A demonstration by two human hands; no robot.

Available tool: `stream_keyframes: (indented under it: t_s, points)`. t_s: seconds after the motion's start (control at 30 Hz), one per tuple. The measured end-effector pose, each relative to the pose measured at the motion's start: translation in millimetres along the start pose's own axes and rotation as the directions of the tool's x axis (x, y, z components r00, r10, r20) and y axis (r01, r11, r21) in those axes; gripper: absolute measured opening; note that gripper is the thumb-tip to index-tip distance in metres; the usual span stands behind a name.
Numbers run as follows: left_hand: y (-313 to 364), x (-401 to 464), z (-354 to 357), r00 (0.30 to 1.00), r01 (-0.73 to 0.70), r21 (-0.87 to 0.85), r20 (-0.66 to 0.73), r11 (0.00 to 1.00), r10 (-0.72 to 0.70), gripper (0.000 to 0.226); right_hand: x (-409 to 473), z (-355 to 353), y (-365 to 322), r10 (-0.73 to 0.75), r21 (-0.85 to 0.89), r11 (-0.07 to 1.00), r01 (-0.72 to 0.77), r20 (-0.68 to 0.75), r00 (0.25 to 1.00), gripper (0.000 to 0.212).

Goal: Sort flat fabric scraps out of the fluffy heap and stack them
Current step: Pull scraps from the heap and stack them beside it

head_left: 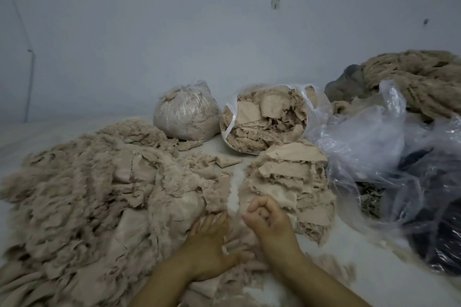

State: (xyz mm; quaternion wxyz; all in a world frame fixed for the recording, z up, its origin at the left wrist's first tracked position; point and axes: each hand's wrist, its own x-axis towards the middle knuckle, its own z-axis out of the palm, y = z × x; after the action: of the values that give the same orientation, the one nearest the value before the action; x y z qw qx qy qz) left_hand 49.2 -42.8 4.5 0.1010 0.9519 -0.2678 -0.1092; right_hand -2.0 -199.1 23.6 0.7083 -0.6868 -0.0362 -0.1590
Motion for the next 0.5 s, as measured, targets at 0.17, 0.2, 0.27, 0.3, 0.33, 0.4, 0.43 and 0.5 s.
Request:
stream_keyframes:
  t_s: [0.17,0.2,0.27,0.3,0.33,0.4,0.43,0.5]
  points:
    - [7,-11,-5,0.951,-0.13,-0.533,-0.306,0.836,-0.047,0.026,3,-14,2,0.092,0.115,0.99,-0.082,-0.08,0.993,0.015]
    - [9,-11,-8,0.906,-0.197,-0.64,-0.409,0.742,-0.112,0.023,3,-14,3,0.116,0.16,0.981,-0.105,-0.06,0.991,0.019]
    - [13,-11,-12,0.876,-0.276,-0.748,-0.454,0.603,-0.162,0.021,3,-13,3,0.14,0.226,0.965,-0.133,-0.018,0.99,0.027]
    - [18,-10,-14,0.901,-0.282,-0.818,-0.405,0.502,-0.154,0.02,3,-12,4,0.15,0.263,0.953,-0.148,0.015,0.989,0.031]
    - [19,-8,-10,0.931,-0.278,-0.878,-0.346,0.39,-0.116,0.027,3,-12,4,0.161,0.308,0.936,-0.168,0.051,0.986,0.035]
    - [23,-7,-3,0.952,-0.273,-0.931,-0.298,0.241,-0.073,0.027,3,-13,5,0.194,0.378,0.899,-0.219,0.105,0.975,0.037]
    - [25,-7,-3,0.953,-0.275,-0.939,-0.294,0.207,-0.069,0.025,5,-13,5,0.223,0.372,0.894,-0.251,0.116,0.968,0.039]
    - [29,-5,0,0.945,-0.296,-0.931,-0.318,0.214,-0.077,0.025,8,-12,6,0.29,0.277,0.909,-0.312,0.118,0.95,0.037]
